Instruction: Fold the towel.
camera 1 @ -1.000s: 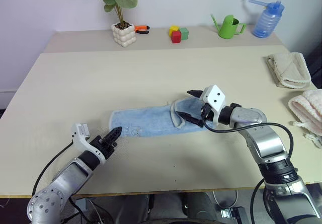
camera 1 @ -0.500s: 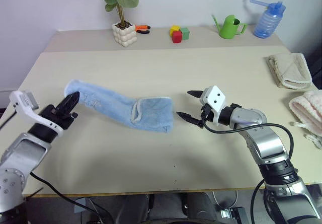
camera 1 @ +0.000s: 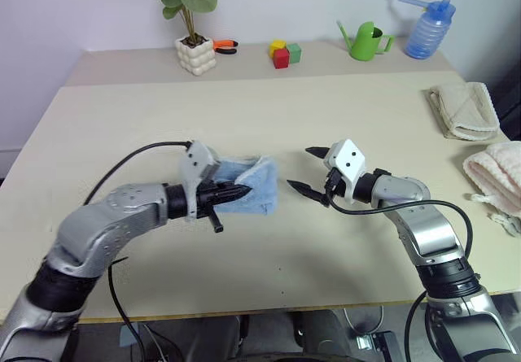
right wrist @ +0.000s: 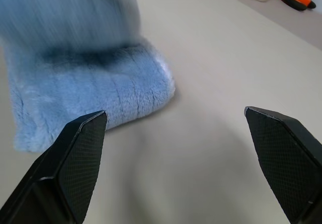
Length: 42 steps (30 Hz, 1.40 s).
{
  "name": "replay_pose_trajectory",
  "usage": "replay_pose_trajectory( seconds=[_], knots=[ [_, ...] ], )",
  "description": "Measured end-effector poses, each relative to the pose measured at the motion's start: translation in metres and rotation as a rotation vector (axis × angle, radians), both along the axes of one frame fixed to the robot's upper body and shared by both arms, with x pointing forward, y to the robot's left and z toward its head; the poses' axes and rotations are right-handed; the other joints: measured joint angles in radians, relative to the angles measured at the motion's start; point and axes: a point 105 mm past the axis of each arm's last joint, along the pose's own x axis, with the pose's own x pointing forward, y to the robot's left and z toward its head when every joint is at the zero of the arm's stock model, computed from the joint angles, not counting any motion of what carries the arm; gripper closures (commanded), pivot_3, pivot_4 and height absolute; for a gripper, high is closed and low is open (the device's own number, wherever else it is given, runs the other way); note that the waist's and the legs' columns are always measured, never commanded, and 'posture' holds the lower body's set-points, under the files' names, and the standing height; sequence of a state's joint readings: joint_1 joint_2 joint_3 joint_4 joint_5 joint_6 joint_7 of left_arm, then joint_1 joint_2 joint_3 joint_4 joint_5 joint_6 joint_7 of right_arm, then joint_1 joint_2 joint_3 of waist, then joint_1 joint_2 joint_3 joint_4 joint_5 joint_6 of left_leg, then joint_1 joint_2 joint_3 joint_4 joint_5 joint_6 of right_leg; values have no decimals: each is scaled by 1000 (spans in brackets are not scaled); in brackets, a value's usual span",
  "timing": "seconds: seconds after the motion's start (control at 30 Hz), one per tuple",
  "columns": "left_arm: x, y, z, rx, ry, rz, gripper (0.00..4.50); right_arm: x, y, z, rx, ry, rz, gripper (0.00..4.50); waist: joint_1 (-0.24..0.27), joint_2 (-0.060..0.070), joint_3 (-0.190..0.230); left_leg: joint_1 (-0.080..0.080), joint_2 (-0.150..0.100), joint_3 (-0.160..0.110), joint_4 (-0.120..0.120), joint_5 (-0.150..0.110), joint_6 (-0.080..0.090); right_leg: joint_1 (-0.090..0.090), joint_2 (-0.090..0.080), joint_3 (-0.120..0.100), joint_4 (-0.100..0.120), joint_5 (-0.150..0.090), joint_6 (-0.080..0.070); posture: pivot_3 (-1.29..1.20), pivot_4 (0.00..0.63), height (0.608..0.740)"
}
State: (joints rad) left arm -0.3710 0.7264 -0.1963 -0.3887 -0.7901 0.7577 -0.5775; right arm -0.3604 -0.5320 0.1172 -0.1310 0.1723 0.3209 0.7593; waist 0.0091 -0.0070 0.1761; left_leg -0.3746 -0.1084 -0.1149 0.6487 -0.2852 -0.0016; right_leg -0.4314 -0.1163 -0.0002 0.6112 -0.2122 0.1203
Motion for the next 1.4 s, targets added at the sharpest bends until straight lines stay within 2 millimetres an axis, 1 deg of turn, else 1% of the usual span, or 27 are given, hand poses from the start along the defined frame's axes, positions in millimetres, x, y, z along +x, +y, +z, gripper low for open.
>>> replay_pose_trajectory(
  seconds=[0.03,0.1,0.17,0.2,0.3,0.4,0.43,0.53,0.63,0.67,0.7,0.73,0.77,0.87,0.9,0.93,1.0,1.1,1.2,1.27,1.3,1.33,1.4],
  knots=[
    [-1,-5,-5,2,8,-17,4422,0,-1,-1,0,2,-6,0,1,0,0,0,0,0,0,0,0,0,0,0,0,0,0,0,150,732],
    [0,-8,-10,12,14,-27,4422,-1,-2,-3,0,6,-13,0,1,0,0,0,0,0,0,0,-1,0,0,0,0,0,0,0,150,732],
    [3,-8,-14,24,10,-9,3849,-2,-4,-5,2,12,-21,0,1,0,0,0,0,0,0,0,-1,0,0,0,0,0,0,0,150,732],
    [6,-10,-15,3,17,5,3581,-3,-4,-7,3,13,-26,0,3,0,0,0,0,0,0,0,0,0,0,0,0,0,0,0,150,732],
    [10,-15,-12,-54,22,35,2098,-5,-3,-6,4,8,-24,0,3,-1,0,-1,0,-1,1,0,0,0,0,0,0,0,0,0,150,732],
    [15,-10,-8,-72,22,81,528,-4,-4,-6,4,7,-27,0,1,-1,0,0,0,-1,1,1,-1,-1,0,0,1,0,0,0,150,732],
    [16,-7,-6,-84,27,96,72,-4,-4,-6,4,7,-28,0,0,-1,0,0,0,0,1,1,-2,-1,0,0,1,0,0,0,150,732],
    [13,9,1,-135,42,146,72,-4,-4,-5,0,7,-27,0,-2,-1,0,0,0,0,1,2,-4,-1,0,0,1,0,0,0,150,732],
    [9,38,9,-163,46,218,20,-4,-11,-4,-26,10,-31,846,0,-1,1,-1,0,0,1,2,-3,-1,0,0,1,0,0,0,150,732],
    [7,46,13,-180,46,236,20,-4,-14,-3,-25,11,-36,1351,1,-1,0,-1,0,0,1,1,-2,-1,0,0,1,0,0,0,150,732],
    [4,54,18,-201,44,254,244,-3,-17,-1,-23,13,-42,1807,2,-1,0,-1,0,0,1,0,0,-1,0,0,1,0,0,0,150,732],
    [4,61,23,-222,36,270,527,-3,-20,1,-20,13,-48,2356,4,-1,0,-1,0,0,1,0,0,-1,0,0,1,0,0,0,150,732],
    [2,66,28,-252,27,280,890,-3,-21,4,-18,11,-44,2900,4,-1,0,-1,0,-1,1,0,0,-1,0,0,1,0,0,0,150,732],
    [2,78,39,-268,-20,323,2373,-3,-18,10,-6,5,-28,4427,3,-1,0,0,0,-1,1,0,0,0,-1,0,1,0,0,0,150,732],
    [4,81,39,-255,-28,345,2910,-2,-16,14,-1,-3,-22,4500,3,-1,0,0,0,-1,1,0,0,0,-1,0,1,0,0,0,150,732],
    [7,83,37,-238,-34,368,3322,-1,-13,19,14,-12,-14,4500,3,-1,0,0,0,-1,1,0,-1,0,0,0,1,0,0,0,150,732],
    [11,82,27,-187,-37,390,3322,0,-4,30,68,-22,0,4500,3,-1,0,0,0,-1,1,1,-2,0,0,0,1,0,0,0,150,732],
    [17,67,7,-99,-44,377,3322,-2,20,46,162,-23,54,4500,3,-1,0,0,0,-1,1,2,-4,0,0,0,1,0,0,0,150,732],
    [23,60,-10,-42,-45,382,3322,-4,42,50,227,10,96,4500,3,-1,0,0,0,-1,0,2,-4,-1,0,0,1,0,0,0,150,732],
    [26,54,-21,-11,-48,376,3322,-4,56,42,201,49,106,4500,3,-1,0,0,0,-1,0,2,-4,-1,0,0,1,0,0,0,150,732],
    [27,51,-28,10,-47,369,3322,-4,62,33,173,70,111,4500,2,-1,0,0,0,-1,0,2,-4,-1,0,0,1,0,0,0,150,732],
    [27,50,-36,39,-49,363,3322,-5,67,21,135,97,113,4500,2,-1,0,0,0,-1,0,2,-4,-1,0,0,1,0,0,0,150,732],
    [28,50,-46,79,-58,365,3322,-7,70,-5,62,153,105,4500,4,-1,0,-1,0,-1,1,3,-4,-1,-1,0,1,0,0,0,150,732]
  ],
)
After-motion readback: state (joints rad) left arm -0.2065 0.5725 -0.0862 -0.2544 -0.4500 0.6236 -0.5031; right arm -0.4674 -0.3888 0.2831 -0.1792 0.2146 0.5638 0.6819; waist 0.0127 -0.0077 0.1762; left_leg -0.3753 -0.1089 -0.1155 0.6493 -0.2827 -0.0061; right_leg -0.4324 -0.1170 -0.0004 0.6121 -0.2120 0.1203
